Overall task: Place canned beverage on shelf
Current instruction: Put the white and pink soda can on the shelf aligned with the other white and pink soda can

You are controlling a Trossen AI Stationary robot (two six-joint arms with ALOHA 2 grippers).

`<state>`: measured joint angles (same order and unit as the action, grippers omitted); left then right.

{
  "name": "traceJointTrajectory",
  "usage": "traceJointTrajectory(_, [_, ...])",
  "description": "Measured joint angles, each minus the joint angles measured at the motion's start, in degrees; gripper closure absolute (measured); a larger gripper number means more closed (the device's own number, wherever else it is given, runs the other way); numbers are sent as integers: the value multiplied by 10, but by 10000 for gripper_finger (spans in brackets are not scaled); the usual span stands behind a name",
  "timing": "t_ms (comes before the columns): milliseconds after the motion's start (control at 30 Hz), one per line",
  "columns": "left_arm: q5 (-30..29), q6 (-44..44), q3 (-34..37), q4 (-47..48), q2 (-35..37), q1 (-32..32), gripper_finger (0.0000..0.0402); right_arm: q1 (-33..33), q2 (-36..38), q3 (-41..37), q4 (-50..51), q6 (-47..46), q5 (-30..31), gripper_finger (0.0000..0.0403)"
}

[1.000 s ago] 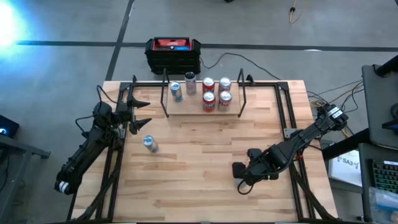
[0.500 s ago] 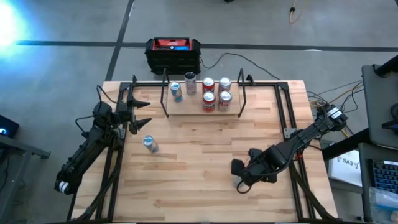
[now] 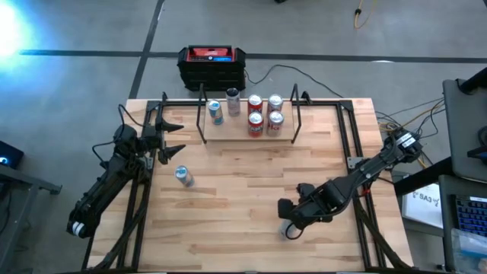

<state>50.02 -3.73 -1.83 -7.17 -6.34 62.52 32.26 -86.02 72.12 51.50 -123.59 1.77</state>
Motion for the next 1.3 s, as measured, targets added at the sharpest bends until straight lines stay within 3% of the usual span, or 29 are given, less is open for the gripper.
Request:
traceJointTrajectory(200, [0, 0, 0, 0, 0, 0, 22, -1, -39, 40, 27, 14, -2, 140])
traceJointTrajectory(333, [0, 0, 0, 0, 0, 0, 22, -3, -88, 120, 138, 52, 13, 161])
traceJointTrajectory(667, [0, 0, 0, 0, 0, 0, 22, -4, -210, 309, 356, 165, 112, 161])
traceJointTrajectory(1000, [0, 0, 0, 0, 0, 0, 22, -6, -212, 318, 356, 76, 198, 161])
traceJointTrajectory(1300, [0, 0, 0, 0, 0, 0, 22, -37, -219, 298, 288, 131, 223, 160])
